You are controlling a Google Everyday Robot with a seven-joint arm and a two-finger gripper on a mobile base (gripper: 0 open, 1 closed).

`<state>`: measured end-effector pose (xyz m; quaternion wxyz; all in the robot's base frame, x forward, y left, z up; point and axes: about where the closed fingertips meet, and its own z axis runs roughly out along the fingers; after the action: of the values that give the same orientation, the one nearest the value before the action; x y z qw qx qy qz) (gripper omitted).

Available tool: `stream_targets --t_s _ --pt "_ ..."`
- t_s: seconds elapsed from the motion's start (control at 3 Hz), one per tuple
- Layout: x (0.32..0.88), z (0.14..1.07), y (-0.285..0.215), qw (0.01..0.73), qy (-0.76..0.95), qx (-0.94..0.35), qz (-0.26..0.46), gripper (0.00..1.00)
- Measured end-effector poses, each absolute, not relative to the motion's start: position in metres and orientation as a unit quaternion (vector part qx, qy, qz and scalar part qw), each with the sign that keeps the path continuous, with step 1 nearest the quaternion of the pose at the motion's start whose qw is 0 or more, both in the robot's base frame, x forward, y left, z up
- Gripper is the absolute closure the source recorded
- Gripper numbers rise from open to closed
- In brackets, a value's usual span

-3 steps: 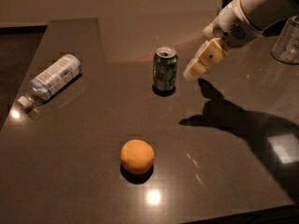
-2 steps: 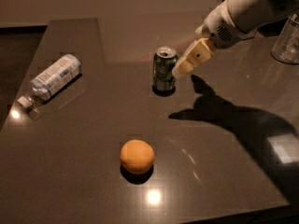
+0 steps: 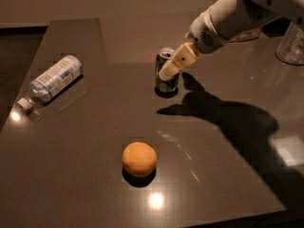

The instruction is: Move green can near orange

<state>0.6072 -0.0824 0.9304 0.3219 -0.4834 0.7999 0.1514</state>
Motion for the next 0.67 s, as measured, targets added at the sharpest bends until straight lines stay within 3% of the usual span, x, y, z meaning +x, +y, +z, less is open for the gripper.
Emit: stream_targets --t_s 0.67 --pt "0.6076 0.9177 -0.0610 0.308 0.802 -0.487 0.159 0.39"
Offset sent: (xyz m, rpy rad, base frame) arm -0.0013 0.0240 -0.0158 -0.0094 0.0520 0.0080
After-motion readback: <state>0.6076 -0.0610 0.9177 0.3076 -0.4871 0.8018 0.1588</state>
